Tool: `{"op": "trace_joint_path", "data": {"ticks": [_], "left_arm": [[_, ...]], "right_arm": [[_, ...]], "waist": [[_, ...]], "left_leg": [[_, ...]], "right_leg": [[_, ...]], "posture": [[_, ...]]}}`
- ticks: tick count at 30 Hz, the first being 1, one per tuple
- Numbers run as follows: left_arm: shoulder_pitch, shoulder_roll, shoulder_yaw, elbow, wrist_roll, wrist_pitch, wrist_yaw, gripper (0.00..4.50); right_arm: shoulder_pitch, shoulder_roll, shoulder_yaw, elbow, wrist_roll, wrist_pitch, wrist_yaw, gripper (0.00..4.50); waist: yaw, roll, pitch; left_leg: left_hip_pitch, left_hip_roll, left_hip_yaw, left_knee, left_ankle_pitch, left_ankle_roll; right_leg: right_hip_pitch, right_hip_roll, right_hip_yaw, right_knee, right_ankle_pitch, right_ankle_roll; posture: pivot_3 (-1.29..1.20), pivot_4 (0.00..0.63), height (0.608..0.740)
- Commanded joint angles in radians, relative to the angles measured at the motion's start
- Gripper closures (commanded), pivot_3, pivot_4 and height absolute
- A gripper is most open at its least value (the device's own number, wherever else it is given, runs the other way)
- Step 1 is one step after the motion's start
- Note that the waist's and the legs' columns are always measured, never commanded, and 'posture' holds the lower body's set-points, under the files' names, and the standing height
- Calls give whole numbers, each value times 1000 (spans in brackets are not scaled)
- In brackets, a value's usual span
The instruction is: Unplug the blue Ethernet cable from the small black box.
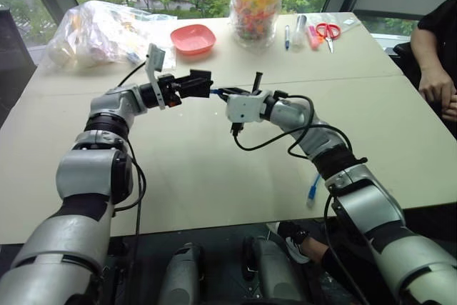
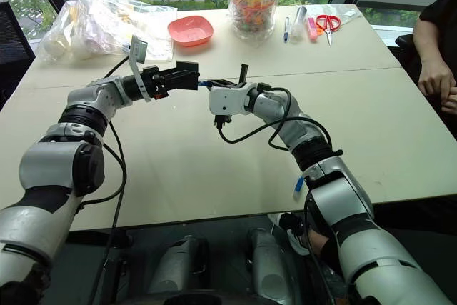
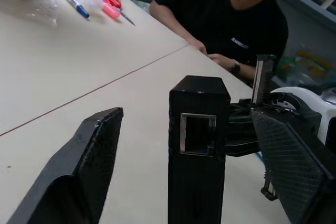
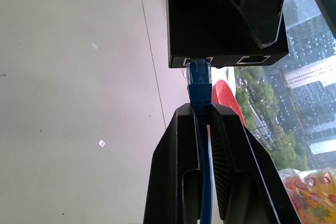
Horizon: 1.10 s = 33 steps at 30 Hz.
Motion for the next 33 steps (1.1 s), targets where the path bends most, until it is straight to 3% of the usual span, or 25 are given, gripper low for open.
{"op": "trace_joint_path", "data": {"ticks": [1,4,7,11,12,14,15,18,21,23,25,33], "left_arm": [[-44,6,39,-9,-3,7,-27,2544],[-44,7,56,-12,-7,25,-36,3878],[-35,7,68,-15,-1,16,-17,3940],[-15,8,81,-24,-12,27,-29,3940],[-10,10,89,-27,-19,38,-36,3940],[-8,14,126,-33,-54,83,-50,3940],[-10,11,155,-42,-85,125,-65,3940],[-7,0,198,-78,-136,215,-93,3940],[11,-24,229,-135,-188,320,-108,3940],[33,-45,245,-187,-228,393,-112,3940],[60,-65,256,-250,-266,457,-105,3940],[140,-124,278,-439,-367,578,-16,3940]], "right_arm": [[3,-6,-8,-79,2,20,-5,4500],[9,-8,-4,-98,1,36,5,4500],[15,-8,-4,-106,17,47,30,4500],[97,-33,-39,-196,96,125,122,2894],[136,-43,-59,-243,113,169,129,2223],[242,-17,-137,-393,250,340,161,1202],[305,29,-195,-519,409,515,183,792],[403,128,-300,-792,733,892,190,792],[421,283,-440,-935,1074,1137,49,792],[427,390,-518,-970,1260,1205,-61,792],[425,450,-553,-968,1320,1221,-143,792],[408,452,-545,-932,1384,1220,-209,792]], "waist": [[1,0,0],[1,0,0],[1,0,0],[2,0,0],[3,0,0],[9,0,0],[11,0,0],[8,0,0],[4,0,0],[5,0,0],[5,0,0],[12,0,0]], "left_leg": [[0,0,0,0,0,0],[0,0,0,0,0,0],[0,0,0,0,0,0],[0,0,-1,0,0,0],[0,0,-1,0,0,0],[0,0,-1,0,0,0],[-1,0,-2,0,0,0],[-1,1,-6,0,0,0],[0,3,-7,2,0,0],[2,5,-8,2,0,0],[2,5,-9,2,0,0],[-1,4,-8,2,0,0]], "right_leg": [[0,0,0,0,0,0],[0,0,0,0,0,0],[0,0,0,0,0,0],[1,0,0,0,0,0],[1,0,0,0,0,0],[1,-1,0,0,0,0],[1,-1,-1,0,0,0],[0,-1,0,0,0,0],[1,0,0,2,0,-1],[3,1,-1,2,1,-1],[3,1,-1,1,1,-2],[1,0,-1,0,1,-1]], "posture": [[0,150,740],[0,150,740],[0,150,740],[0,150,740],[0,150,740],[0,150,740],[0,150,740],[0,150,740],[0,150,740],[0,150,740],[0,150,740],[0,150,740]]}}
